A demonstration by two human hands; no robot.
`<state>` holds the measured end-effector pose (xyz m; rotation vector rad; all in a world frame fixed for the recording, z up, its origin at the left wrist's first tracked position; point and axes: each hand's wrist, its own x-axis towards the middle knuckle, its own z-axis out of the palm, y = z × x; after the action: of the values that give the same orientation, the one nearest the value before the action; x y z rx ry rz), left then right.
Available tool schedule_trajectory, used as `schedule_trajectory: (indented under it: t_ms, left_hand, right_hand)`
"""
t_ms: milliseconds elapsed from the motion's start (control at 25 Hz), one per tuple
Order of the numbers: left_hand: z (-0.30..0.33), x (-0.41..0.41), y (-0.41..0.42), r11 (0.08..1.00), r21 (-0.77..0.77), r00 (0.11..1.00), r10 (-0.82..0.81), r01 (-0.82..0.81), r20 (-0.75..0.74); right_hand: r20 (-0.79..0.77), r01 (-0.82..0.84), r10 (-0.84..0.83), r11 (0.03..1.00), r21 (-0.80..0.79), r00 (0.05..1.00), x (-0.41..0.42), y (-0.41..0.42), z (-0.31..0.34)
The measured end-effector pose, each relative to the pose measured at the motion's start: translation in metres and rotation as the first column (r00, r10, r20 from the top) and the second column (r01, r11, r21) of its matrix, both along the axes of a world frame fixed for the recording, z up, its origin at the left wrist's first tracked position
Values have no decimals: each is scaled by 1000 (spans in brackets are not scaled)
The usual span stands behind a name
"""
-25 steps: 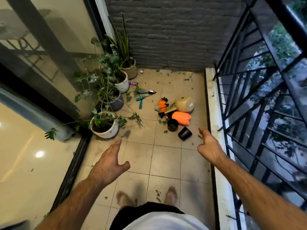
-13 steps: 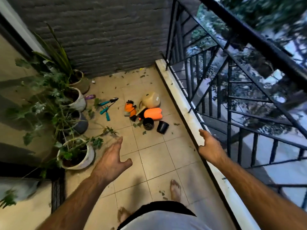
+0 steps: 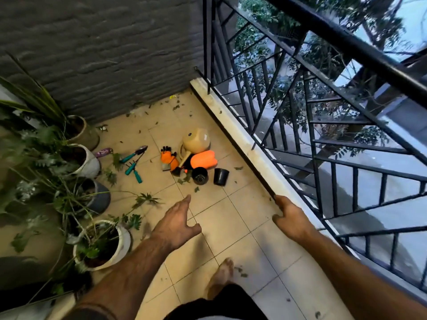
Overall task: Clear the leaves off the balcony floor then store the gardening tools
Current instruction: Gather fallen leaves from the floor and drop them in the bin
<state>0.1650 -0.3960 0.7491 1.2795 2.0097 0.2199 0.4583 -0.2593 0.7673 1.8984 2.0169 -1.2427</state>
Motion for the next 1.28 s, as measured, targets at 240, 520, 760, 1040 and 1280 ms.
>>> schedule_trajectory:
  t_ms: [240, 520, 760, 1040, 1280]
  left_hand:
    - [-74, -27, 76, 992, -123, 1000, -14, 14, -3]
    - [-276, -78, 156, 995, -98, 1000, 22, -20, 10]
    - [-492, -135, 198, 1000, -8, 999, 20, -21, -48]
    - [-699, -174, 254, 962, -57, 956, 273, -268, 106]
    - [-783, -178, 313, 884, -15, 850, 453, -467, 270]
  right_hand:
    - [-41, -37, 36, 998, -42, 999, -55, 65, -78]
    - [-47, -50, 50, 999, -3, 998, -141, 128, -268]
    - [15, -51, 49, 984, 172, 999, -204, 166, -491]
    - [-114, 9, 15, 980, 201, 993, -250, 184, -690]
    - [-232, 43, -15, 992, 118, 973, -266, 195, -787]
